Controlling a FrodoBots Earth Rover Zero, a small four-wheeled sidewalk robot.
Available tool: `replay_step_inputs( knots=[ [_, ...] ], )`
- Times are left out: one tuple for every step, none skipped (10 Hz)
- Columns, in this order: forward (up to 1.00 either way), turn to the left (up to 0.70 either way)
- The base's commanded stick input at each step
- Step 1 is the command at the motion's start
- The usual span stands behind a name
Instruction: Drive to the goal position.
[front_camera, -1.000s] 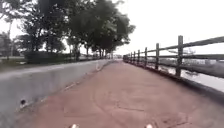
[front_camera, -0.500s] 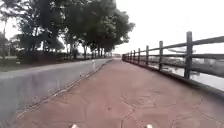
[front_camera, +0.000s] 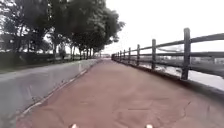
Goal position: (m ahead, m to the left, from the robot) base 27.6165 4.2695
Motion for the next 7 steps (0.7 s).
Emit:
replay_step_inputs(
  knots=[
    [1.0,0.0],
    [1.0,0.0],
    [1.0,0.0],
    [1.0,0.0],
    [1.0,0.0],
    [1.0,0.0],
    [1.0,-0.22]
  ],
)
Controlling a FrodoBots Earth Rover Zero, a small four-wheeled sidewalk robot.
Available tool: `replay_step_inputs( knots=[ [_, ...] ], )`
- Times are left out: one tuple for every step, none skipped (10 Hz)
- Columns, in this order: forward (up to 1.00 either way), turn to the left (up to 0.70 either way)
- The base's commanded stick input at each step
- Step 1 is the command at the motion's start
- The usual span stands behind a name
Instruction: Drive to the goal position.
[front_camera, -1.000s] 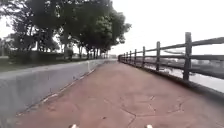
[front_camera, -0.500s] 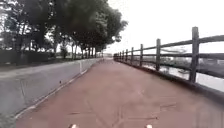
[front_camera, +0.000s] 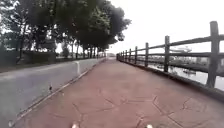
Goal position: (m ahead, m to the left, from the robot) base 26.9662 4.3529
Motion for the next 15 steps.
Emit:
replay_step_inputs(
  knots=[
    [1.0,-0.4],
    [1.0,-0.4],
    [1.0,-0.19],
    [1.0,0.0],
    [1.0,0.0],
    [1.0,0.0],
    [1.0,0.0],
    [1.0,0.0],
    [1.0,0.0],
    [1.0,0.0],
    [1.0,0.0],
    [1.0,0.0],
    [1.0,0.0],
    [1.0,0.0],
    [1.0,0.0]
  ],
)
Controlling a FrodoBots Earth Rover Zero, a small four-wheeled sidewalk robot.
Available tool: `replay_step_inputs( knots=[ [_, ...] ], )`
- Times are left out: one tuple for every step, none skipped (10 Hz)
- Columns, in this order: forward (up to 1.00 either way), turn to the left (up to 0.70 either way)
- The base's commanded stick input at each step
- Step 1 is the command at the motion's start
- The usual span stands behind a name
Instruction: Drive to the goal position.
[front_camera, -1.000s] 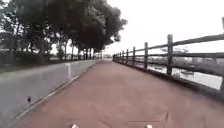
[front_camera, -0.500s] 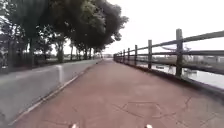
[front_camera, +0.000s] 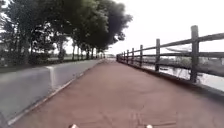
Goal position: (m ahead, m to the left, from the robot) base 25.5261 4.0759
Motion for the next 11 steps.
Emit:
replay_step_inputs(
  knots=[
    [1.0,0.0],
    [1.0,0.0],
    [1.0,0.0],
    [1.0,0.0],
    [1.0,-0.4],
    [1.0,-0.4],
    [1.0,-0.4],
    [1.0,-0.4],
    [1.0,-0.4],
    [1.0,-0.4],
    [1.0,-0.1]
  ],
)
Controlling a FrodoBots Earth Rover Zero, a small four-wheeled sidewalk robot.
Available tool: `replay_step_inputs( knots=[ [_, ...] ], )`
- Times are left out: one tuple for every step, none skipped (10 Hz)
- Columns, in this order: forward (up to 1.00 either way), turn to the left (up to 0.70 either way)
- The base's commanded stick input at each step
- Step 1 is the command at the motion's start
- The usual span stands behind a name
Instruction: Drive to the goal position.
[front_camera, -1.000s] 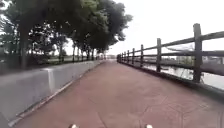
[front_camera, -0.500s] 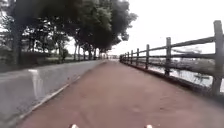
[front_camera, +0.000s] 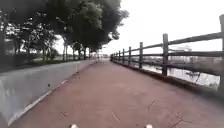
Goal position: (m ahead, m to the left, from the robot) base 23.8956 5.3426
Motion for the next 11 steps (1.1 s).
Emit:
replay_step_inputs(
  knots=[
    [1.0,0.0],
    [1.0,0.0],
    [1.0,0.0],
    [1.0,0.0],
    [1.0,0.0],
    [1.0,0.0],
    [1.0,0.0],
    [1.0,0.0],
    [1.0,0.0],
    [1.0,0.0],
    [1.0,0.0]
  ],
)
